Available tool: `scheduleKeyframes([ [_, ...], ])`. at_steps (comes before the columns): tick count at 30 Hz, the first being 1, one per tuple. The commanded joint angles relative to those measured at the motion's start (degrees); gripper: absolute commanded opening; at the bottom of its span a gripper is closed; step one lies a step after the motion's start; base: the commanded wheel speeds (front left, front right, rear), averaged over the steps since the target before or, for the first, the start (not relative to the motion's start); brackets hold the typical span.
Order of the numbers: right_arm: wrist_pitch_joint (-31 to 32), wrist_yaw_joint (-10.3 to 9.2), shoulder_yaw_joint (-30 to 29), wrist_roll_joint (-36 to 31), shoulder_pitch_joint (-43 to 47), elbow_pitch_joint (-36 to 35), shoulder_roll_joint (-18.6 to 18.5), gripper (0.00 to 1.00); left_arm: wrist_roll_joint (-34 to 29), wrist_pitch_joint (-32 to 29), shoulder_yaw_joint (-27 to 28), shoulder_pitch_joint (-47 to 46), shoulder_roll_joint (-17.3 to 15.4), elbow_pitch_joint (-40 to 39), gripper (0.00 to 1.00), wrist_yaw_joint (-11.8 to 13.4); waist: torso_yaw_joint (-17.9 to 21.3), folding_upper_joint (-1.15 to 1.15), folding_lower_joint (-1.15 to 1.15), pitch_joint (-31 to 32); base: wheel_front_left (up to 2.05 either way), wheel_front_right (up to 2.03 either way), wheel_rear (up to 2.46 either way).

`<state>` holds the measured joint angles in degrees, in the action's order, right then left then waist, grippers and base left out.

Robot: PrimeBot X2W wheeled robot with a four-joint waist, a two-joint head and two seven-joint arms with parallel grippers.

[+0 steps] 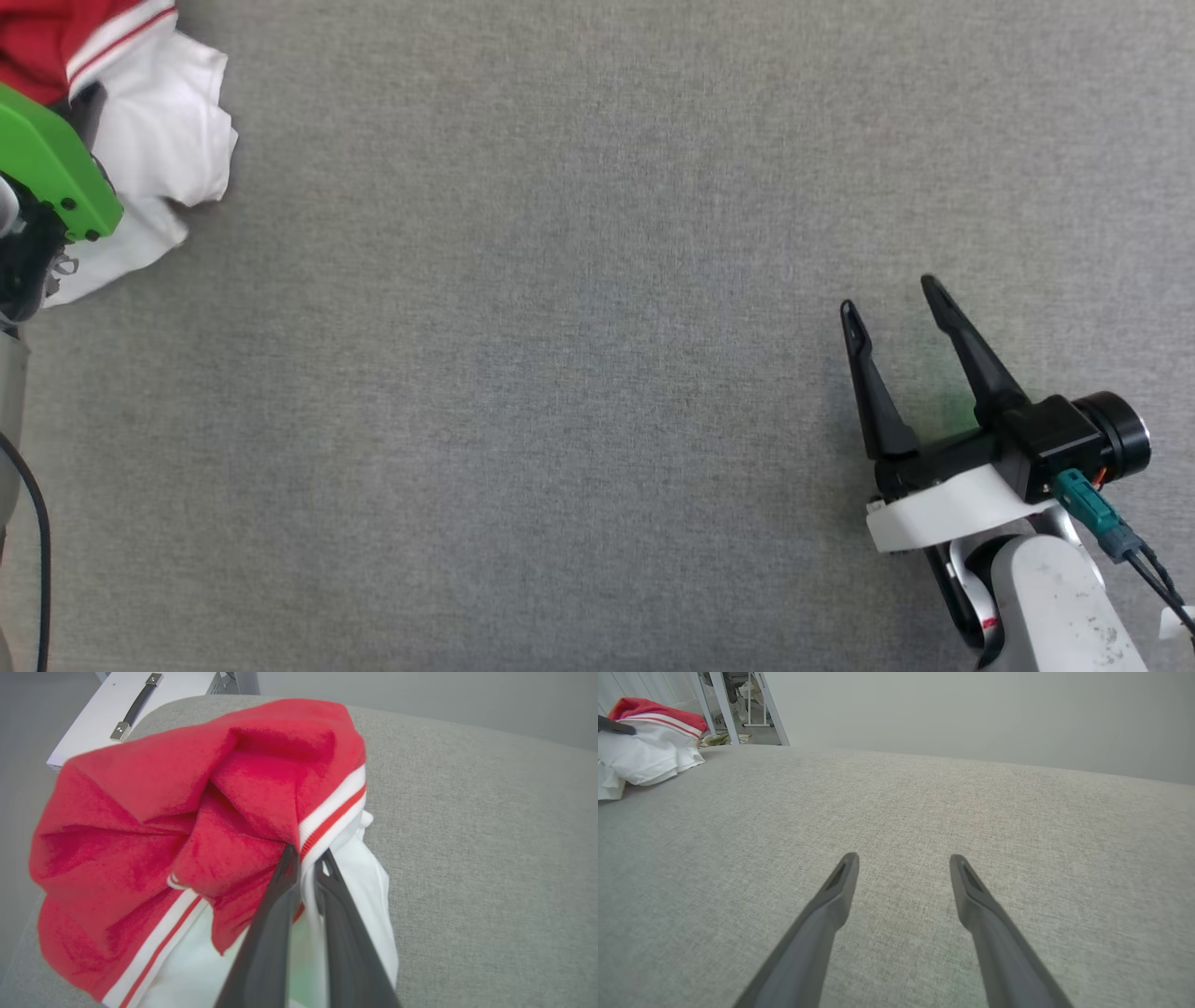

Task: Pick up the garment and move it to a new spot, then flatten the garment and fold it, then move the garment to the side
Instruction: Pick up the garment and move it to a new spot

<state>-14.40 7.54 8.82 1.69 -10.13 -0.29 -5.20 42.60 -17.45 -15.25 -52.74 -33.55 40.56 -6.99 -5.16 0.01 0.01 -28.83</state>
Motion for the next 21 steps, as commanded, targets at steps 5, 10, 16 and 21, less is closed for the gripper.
scheduleKeyframes([
  [5,-0.6,-0.05,-0.3,0.5,2.3,1.5,0.7,1.0,-0.8,6.3,0.0,3.1,0.8,-4.4,0.0,-0.2,-0.9,-0.01,-0.01,9.8,0.0,0.0,0.0],
  [10,-0.6,-0.05,-2.0,1.5,4.1,2.6,1.6,1.0,-2.3,8.6,-1.8,6.2,2.6,-14.7,0.0,1.4,-0.5,-0.01,-0.01,16.3,0.0,0.0,0.0],
  [16,-0.6,-0.05,-5.2,1.9,5.5,2.3,2.0,1.0,-2.3,6.1,-4.6,9.6,5.5,-24.6,0.0,3.4,1.6,-0.01,-0.01,19.6,0.0,0.0,0.0],
  [21,-0.6,-0.05,-7.7,1.9,5.7,1.7,2.2,1.0,-2.0,4.2,-8.1,11.3,8.8,-29.4,0.0,3.6,4.7,-0.01,-0.01,20.8,0.0,0.0,0.0],
])
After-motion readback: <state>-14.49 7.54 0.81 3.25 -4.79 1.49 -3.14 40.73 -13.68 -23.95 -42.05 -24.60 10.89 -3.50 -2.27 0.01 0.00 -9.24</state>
